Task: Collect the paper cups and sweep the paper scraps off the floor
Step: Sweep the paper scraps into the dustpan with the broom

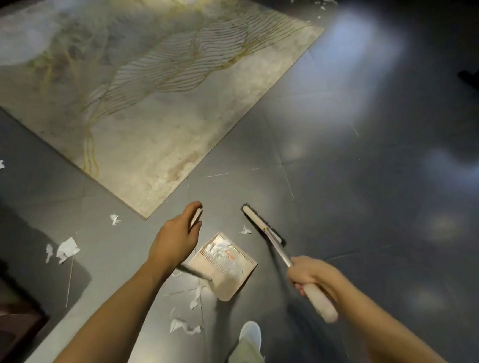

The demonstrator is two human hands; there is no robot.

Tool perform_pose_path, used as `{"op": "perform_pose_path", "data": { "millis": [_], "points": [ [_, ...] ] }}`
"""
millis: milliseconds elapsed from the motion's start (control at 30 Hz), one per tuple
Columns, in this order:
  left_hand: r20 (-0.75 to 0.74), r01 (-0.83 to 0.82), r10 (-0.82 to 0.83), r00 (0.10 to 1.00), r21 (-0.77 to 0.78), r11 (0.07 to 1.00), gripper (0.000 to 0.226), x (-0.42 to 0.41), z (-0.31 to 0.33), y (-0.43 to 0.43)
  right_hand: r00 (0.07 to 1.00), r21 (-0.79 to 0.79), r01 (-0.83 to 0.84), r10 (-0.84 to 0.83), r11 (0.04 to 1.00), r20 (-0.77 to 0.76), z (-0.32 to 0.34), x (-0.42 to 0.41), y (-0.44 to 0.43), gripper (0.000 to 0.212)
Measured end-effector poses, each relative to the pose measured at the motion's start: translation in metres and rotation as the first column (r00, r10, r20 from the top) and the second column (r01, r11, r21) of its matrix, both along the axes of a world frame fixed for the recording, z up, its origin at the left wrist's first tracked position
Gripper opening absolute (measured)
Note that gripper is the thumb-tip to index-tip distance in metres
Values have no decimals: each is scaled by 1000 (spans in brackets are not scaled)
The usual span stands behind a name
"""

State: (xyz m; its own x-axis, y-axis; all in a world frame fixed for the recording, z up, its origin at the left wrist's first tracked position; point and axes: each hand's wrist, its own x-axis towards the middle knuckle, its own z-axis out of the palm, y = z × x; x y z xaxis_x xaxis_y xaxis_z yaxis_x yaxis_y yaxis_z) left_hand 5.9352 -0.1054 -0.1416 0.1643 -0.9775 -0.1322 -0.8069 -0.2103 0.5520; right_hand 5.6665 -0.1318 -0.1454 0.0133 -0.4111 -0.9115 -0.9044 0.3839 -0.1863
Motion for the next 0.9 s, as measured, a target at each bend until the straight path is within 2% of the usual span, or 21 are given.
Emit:
{"op": "perform_pose_path", "data": {
  "millis": [100, 200, 267, 333, 500, 600, 733, 900],
  "points": [
    [11, -4, 4, 1000, 17, 1000, 35, -4, -2, -19, 996, 32, -82, 81, 996, 32, 3, 9, 7, 34],
    [19, -17, 16, 1000, 19, 1000, 35, -4, -1, -15, 982, 129, 22, -46, 991, 185, 20, 7, 11, 47],
    [2, -19, 19, 1000, 11, 1000, 34, -2, -1, -4, 983, 135, -64, 39, 989, 180, 37, 4, 10, 57],
    [-22, -11, 11, 1000, 6, 1000, 33, 0, 0, 14, 984, 175, -63, 32, 983, 173, 51, -2, 11, 63],
    [-56, -47, 47, 997, 15, 999, 35, 24, 9, 85, 981, 184, -12, -24, 983, 193, 87, -4, 45, 60],
    [-58, -66, 65, 996, -10, 998, 36, 45, 16, 138, 967, 197, 85, -128, 977, 219, 101, 3, 71, 58],
    [-38, -86, 85, 996, -29, 996, 35, 73, 25, 205, 957, 159, 152, -185, 975, 222, 104, 29, 121, 59],
    [-73, -131, 129, 989, -22, 991, 32, 103, 40, 297, 978, -25, 69, -63, 997, 198, 63, 72, 204, 52]
  ]
}}
